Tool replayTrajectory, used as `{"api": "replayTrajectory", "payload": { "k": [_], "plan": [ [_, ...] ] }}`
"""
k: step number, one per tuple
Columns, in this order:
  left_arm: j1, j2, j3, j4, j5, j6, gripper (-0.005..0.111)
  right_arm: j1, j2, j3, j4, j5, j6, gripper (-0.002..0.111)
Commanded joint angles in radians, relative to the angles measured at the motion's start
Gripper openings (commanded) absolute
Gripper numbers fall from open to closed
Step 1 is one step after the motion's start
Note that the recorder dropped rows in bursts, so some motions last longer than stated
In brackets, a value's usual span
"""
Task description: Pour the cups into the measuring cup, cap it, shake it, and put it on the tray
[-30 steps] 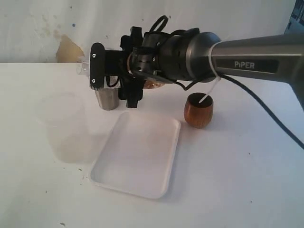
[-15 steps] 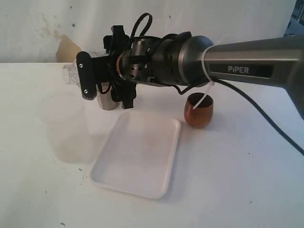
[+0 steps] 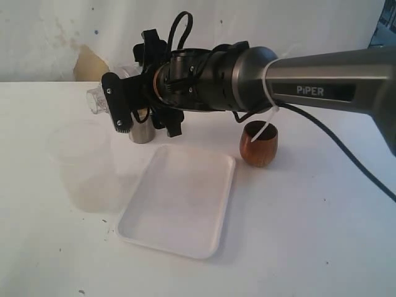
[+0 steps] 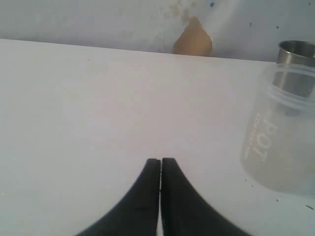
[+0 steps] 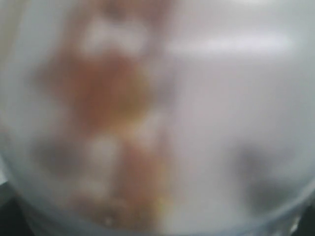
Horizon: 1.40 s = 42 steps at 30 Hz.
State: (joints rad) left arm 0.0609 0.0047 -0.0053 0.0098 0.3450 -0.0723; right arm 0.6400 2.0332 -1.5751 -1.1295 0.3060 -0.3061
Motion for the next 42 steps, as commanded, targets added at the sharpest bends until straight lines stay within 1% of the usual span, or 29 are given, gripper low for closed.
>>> {"api": "replayTrajectory", "payload": {
  "k": [1, 6, 19, 26, 31, 36, 42],
  "plan": [
    [-0.003, -0.005, 0.005, -0.001, -0.008, 0.001, 0.001, 0.005, -0.016, -0.022, -0.032, -0.047, 0.003, 0.0],
    [-0.003, -0.005, 0.005, -0.001, -0.008, 0.001, 0.001, 0.005, -0.016, -0.022, -0.034, -0.091, 0.003, 0.0],
    [-0.003, -0.005, 0.005, -0.001, -0.008, 0.001, 0.001, 0.006, -0.013, -0.022, -0.058, -0.086, -0.003, 0.0],
    [-0.003, -0.005, 0.005, -0.001, -0.008, 0.001, 0.001, 0.011, 0.061, -0.081, -0.06, -0.014, -0.003, 0.0],
    [-0.003, -0.005, 0.005, -0.001, -0.008, 0.001, 0.001, 0.011, 0.065, -0.081, -0.125, -0.054, -0.003, 0.0],
    [-0.003, -0.005, 0.005, -0.001, -0.008, 0.001, 0.001, 0.011, 0.065, -0.081, -0.232, -0.071, -0.003, 0.0],
    [-0.003, -0.005, 0.005, -0.001, -0.008, 0.001, 0.001, 0.011, 0.063, -0.081, -0.262, -0.071, -0.006, 0.0]
  ]
}}
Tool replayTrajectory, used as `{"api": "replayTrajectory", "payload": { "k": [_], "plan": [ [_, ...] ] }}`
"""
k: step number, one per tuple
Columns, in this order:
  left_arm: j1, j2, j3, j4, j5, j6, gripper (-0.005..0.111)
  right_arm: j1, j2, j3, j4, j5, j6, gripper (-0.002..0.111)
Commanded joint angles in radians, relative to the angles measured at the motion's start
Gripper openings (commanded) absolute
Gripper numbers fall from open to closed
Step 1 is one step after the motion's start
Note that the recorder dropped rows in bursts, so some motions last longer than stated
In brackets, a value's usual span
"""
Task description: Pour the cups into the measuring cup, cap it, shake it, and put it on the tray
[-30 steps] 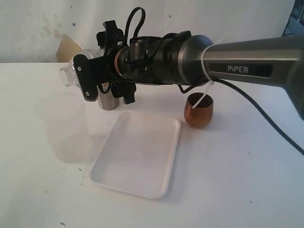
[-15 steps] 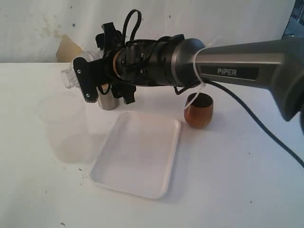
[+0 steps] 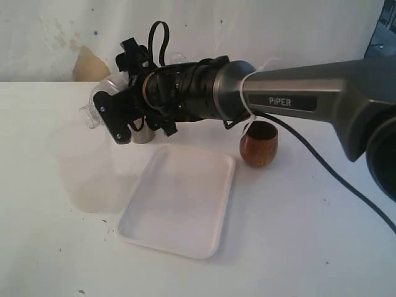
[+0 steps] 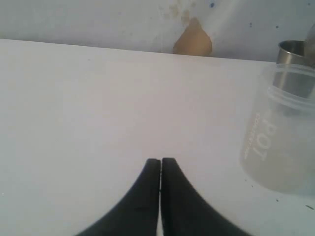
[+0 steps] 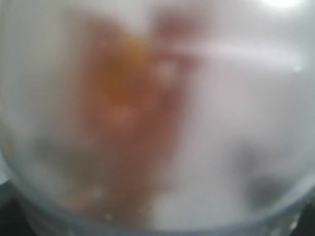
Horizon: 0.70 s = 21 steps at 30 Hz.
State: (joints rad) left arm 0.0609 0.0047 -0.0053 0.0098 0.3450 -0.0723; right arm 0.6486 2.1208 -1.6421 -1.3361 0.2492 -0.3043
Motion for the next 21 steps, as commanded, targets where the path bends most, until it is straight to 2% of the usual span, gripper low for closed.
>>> {"api": "replayTrajectory", "payload": {
  "k": [1, 21],
  "plan": [
    [-0.003, -0.005, 0.005, -0.001, -0.008, 0.001, 0.001, 0.002, -0.024, -0.014, -0.066, -0.013, -0.007, 0.0],
    [-0.003, -0.005, 0.005, -0.001, -0.008, 0.001, 0.001, 0.002, -0.059, -0.014, -0.105, -0.011, -0.007, 0.0]
  ]
}}
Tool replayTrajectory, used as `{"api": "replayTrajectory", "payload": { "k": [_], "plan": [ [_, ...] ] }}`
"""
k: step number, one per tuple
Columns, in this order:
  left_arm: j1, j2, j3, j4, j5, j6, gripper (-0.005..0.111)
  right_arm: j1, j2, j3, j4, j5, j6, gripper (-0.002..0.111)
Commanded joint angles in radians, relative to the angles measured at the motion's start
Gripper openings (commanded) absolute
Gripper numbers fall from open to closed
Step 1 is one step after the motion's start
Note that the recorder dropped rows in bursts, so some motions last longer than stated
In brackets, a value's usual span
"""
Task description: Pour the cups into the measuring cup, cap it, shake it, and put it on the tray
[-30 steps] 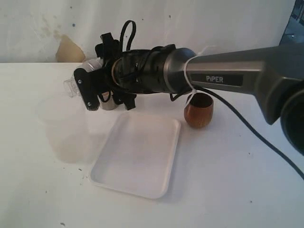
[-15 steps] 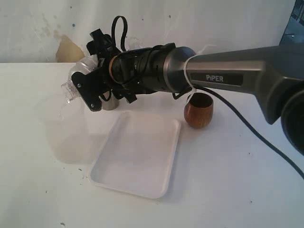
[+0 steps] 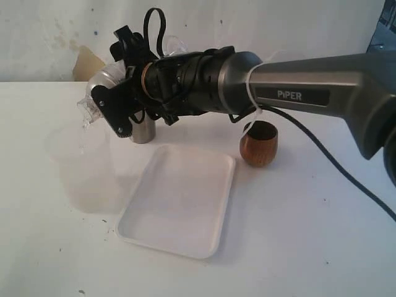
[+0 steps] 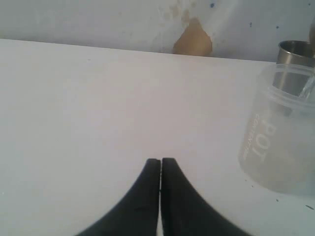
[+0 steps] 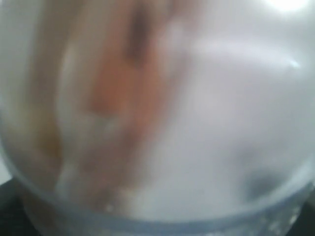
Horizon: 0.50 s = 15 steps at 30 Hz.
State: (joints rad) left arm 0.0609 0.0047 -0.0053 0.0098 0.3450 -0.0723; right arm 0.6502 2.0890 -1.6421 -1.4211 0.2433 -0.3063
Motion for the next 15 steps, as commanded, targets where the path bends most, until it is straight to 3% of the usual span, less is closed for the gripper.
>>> {"api": "replayTrajectory", "payload": {
  "k": [1, 15],
  "plan": [
    [-0.003, -0.005, 0.005, -0.001, -0.008, 0.001, 0.001, 0.001, -0.032, -0.014, -0.024, -0.005, -0.005, 0.0],
    [-0.003, -0.005, 0.005, -0.001, -0.008, 0.001, 0.001, 0.017, -0.046, -0.014, -0.087, -0.006, -0.005, 0.0]
  ]
}}
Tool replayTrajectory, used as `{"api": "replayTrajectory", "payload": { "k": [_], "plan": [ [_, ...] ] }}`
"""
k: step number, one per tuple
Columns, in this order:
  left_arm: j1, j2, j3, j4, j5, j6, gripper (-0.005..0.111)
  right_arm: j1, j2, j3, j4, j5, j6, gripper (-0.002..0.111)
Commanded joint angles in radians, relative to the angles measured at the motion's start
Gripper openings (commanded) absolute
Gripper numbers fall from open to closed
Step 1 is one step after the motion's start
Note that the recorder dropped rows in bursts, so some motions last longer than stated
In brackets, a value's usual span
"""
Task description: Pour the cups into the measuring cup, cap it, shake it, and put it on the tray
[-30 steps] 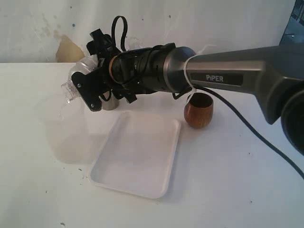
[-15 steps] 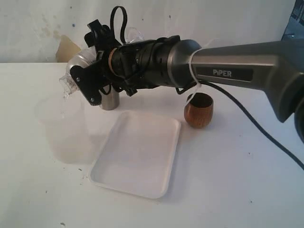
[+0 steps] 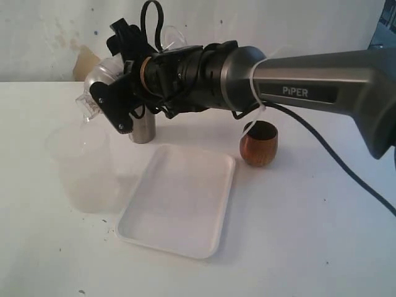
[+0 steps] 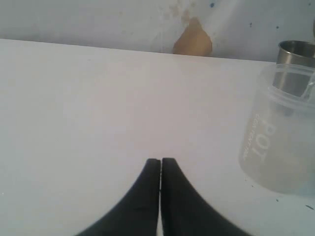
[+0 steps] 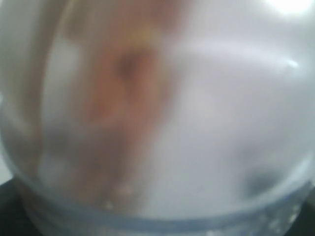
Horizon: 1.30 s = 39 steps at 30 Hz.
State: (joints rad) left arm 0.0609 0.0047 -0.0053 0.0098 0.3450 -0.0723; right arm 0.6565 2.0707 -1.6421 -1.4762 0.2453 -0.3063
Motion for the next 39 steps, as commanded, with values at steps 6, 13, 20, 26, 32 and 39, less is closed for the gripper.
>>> {"api": "replayTrajectory", "payload": {
  "k": [6, 13, 20, 26, 32, 39],
  "plan": [
    [-0.003, -0.005, 0.005, -0.001, -0.008, 0.001, 0.001, 0.01, -0.027, -0.014, -0.073, -0.002, -0.005, 0.0],
    [-0.003, -0.005, 0.005, -0.001, -0.008, 0.001, 0.001, 0.01, -0.027, -0.014, -0.115, -0.006, -0.005, 0.0],
    [-0.003, -0.005, 0.005, -0.001, -0.008, 0.001, 0.001, 0.01, -0.027, -0.014, -0.152, 0.028, -0.005, 0.0],
    [-0.003, -0.005, 0.005, -0.001, -0.008, 0.001, 0.001, 0.01, -0.027, -0.014, -0.154, 0.04, -0.005, 0.0],
    [-0.003, -0.005, 0.005, -0.001, -0.008, 0.001, 0.001, 0.01, -0.027, -0.014, -0.156, 0.04, -0.005, 0.0],
    [-0.003, -0.005, 0.005, -0.001, -0.008, 0.001, 0.001, 0.01, -0.027, -0.014, -0.158, 0.038, -0.005, 0.0]
  ]
}}
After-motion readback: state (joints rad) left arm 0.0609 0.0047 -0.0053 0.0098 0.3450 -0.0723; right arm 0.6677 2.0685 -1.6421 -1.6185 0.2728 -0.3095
